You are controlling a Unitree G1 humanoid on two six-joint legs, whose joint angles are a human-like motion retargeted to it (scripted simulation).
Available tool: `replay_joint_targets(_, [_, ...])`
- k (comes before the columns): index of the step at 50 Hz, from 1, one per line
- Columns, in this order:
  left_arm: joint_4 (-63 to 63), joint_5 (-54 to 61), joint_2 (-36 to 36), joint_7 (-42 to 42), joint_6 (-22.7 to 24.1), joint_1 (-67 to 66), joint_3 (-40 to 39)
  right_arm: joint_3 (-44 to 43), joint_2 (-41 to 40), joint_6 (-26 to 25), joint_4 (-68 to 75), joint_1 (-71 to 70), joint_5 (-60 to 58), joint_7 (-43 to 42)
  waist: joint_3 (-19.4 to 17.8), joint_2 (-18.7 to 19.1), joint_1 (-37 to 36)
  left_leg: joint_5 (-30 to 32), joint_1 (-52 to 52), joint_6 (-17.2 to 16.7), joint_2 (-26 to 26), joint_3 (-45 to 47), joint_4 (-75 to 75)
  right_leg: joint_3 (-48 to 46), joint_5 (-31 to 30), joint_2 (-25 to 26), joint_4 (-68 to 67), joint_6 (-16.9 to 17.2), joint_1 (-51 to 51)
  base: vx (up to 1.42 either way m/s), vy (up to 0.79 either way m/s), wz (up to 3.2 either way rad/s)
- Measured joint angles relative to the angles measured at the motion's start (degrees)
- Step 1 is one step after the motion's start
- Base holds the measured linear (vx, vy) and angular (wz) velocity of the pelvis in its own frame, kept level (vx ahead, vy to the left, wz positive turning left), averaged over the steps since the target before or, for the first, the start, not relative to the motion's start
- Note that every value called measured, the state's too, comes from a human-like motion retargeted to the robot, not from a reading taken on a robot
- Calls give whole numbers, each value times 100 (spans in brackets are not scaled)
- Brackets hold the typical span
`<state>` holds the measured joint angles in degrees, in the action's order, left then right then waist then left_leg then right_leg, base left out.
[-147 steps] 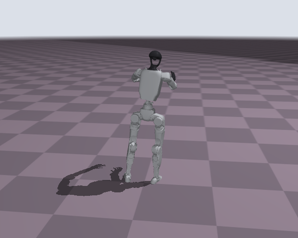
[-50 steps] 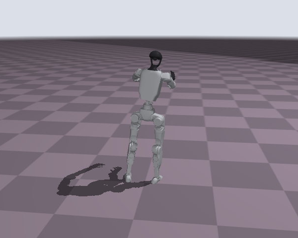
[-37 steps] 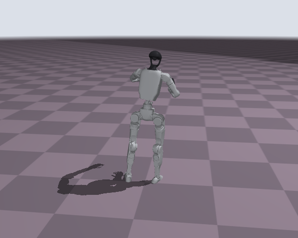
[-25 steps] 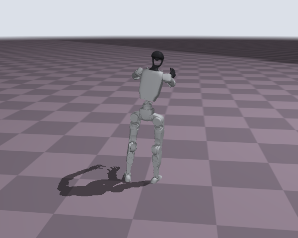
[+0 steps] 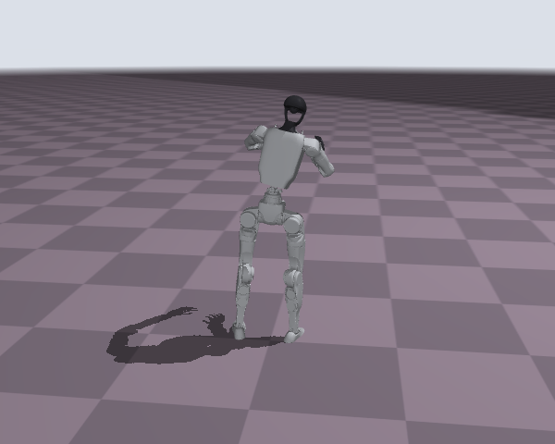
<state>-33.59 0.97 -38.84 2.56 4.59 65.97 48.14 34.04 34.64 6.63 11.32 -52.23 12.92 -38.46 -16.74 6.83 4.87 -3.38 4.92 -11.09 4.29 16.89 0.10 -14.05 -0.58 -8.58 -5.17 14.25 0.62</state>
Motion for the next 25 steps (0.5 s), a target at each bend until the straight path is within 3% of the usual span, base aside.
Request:
replay_joint_targets(6, [-787,-77,325,49,151,443,478,268,-1235,-608,3845,-2503,47,165,17,89,-141,37,-41,-45,-12,79,-13,74,-97,3,66,17,55,-1,0,-3])
replay_joint_targets(10, [-1156,-3,452,123,161,588,579,179,-1566,-543,4614,-2607,417,325,26,-18,-68,72,-46,-66,-7,10,-60,-1,-84,4,46,36,48,1,-2,11])
replay_joint_targets(15, [-994,4,338,320,34,494,248,158,-915,-120,1776,-459,15,-285,-35,-200,135,95,-18,-27,11,-144,-114,-156,10,5,-24,26,-7,4,-3,24])
replay_joint_targets(19, [-418,-37,7,318,7,309,-10,-288,-137,207,-676,1905,-186,36,-99,-317,307,92,-29,-16,40,-227,-132,-254,90,19,-102,61,2,2,-1,10])
replay_joint_targets(22, [-69,-309,-249,264,139,73,-56,-573,265,491,-1545,3147,53,761,66,-406,394,-166,-393,-99,143,-164,401,-308,277,-15,-452,74,279,0,0,0])
replay_joint_targets(25, [-35,-184,-332,371,168,27,-24,-421,485,497,-1629,3068,57,762,27,-330,336,68,-131,-33,139,-133,-95,-196,105,117,-191,75,185,-1,-1,-31])
